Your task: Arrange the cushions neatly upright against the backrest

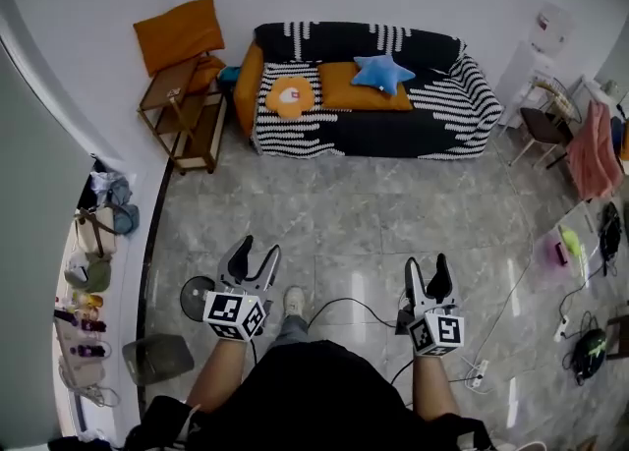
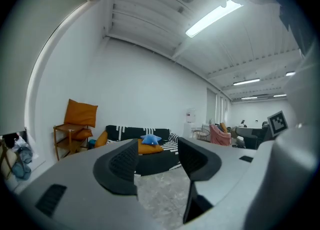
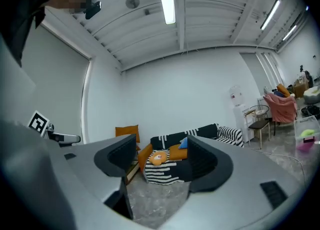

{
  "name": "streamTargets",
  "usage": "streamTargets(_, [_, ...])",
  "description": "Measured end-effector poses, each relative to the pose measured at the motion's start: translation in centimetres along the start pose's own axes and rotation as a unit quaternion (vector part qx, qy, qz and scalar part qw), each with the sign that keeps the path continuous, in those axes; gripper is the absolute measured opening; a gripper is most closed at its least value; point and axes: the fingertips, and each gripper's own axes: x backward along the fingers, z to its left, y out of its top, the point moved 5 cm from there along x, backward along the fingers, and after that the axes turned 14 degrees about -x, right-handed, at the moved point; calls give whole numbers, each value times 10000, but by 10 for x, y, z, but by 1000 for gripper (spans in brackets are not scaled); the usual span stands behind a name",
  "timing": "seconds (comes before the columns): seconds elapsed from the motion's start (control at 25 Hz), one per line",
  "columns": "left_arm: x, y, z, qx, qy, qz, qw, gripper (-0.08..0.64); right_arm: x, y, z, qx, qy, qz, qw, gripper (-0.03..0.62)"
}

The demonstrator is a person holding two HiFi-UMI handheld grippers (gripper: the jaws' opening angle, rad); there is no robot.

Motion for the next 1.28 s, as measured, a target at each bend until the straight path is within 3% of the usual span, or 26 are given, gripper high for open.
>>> streamTargets(0.2, [-68,19,55,-87,-130,-379,9992,284,-73,14,11,109,-95,-139,9998,334])
streamTargets(0.4, [-108,19,127,-99,-215,-279,9993,316,-144,13,37,224,-182,-253,9993,333])
streamTargets(0.56, [-140,21,161,17,-287,-422,9987,325,-180,17,42,316,-308,-238,9987,333])
streamTargets(0.64, [-152,20,175,75,-300,-475,9984,325,-195,17,47,141,-319,-272,9990,333])
streamTargets(1.04, [-212,13,188,293,-462,-373,9978,333,-256,20,33,-91,-386,-304,9988,333])
streamTargets(1.28, [-279,23,196,433,-328,-415,9977,334,-332,18,-4,-270,-212,-240,9991,333])
